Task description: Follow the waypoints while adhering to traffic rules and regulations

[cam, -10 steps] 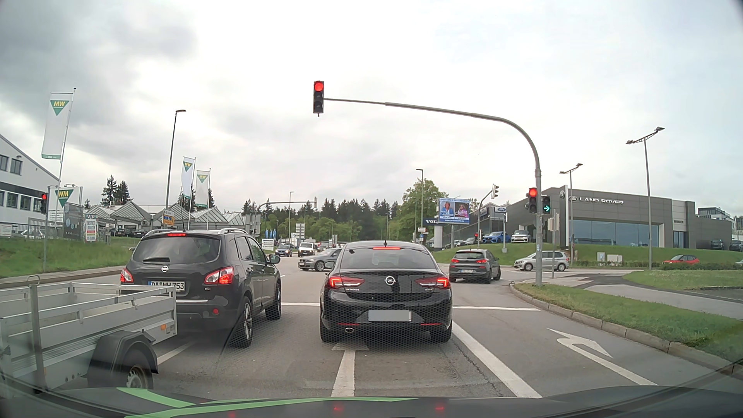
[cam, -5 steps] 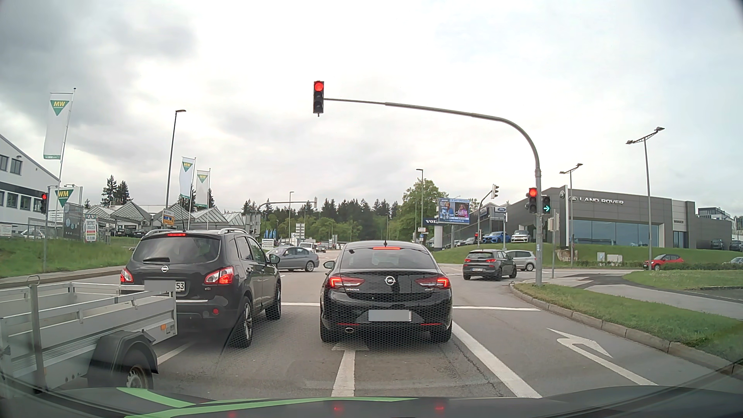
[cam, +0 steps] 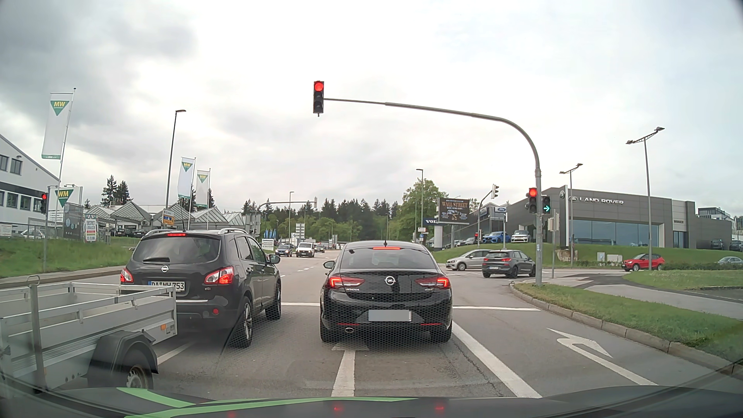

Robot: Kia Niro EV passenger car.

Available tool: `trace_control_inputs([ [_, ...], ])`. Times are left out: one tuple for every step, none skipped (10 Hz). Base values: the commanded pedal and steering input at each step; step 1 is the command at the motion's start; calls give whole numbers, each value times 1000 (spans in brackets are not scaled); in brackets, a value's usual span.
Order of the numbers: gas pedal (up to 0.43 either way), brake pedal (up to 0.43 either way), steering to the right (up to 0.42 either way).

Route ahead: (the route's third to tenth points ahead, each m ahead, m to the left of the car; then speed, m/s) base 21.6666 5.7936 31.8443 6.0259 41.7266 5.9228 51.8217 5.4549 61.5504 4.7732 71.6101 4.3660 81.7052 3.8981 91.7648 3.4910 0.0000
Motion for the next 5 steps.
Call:
trace_control_inputs([
  [0, 0, 1],
  [0, 0, 1],
  [0, 0, 1],
  [0, 0, 1],
  [0, 0, 1],
])
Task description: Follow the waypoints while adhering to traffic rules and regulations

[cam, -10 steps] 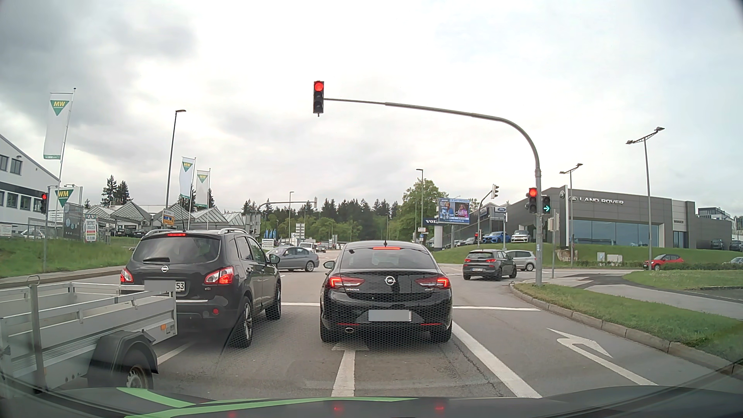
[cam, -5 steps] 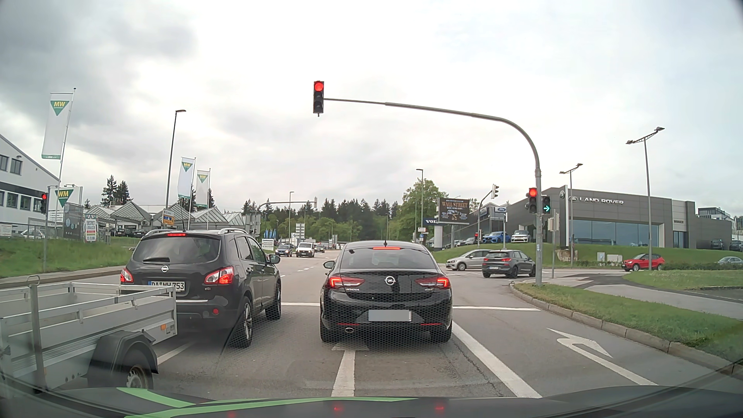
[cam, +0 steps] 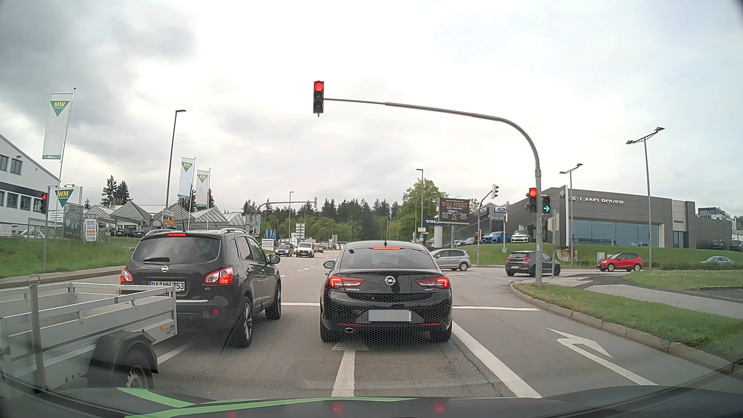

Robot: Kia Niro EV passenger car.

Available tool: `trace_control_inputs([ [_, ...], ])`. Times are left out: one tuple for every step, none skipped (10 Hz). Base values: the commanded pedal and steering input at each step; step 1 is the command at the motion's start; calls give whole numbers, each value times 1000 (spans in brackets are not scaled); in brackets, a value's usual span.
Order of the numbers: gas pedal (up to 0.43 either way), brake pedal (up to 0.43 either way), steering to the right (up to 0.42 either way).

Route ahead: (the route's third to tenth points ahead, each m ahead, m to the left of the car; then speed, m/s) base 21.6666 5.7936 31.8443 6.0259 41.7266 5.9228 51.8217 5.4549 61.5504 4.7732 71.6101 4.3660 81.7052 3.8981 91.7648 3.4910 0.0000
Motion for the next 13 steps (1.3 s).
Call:
trace_control_inputs([
  [0, 0, 1],
  [0, 0, 1],
  [0, 0, 1],
  [0, 0, 1],
  [0, 0, 1],
  [0, 0, 1],
  [0, 0, 1],
  [0, 0, 1],
  [0, 0, 1],
  [0, 0, 1],
  [0, 0, 1],
  [0, 0, 1],
  [0, 0, 1],
])
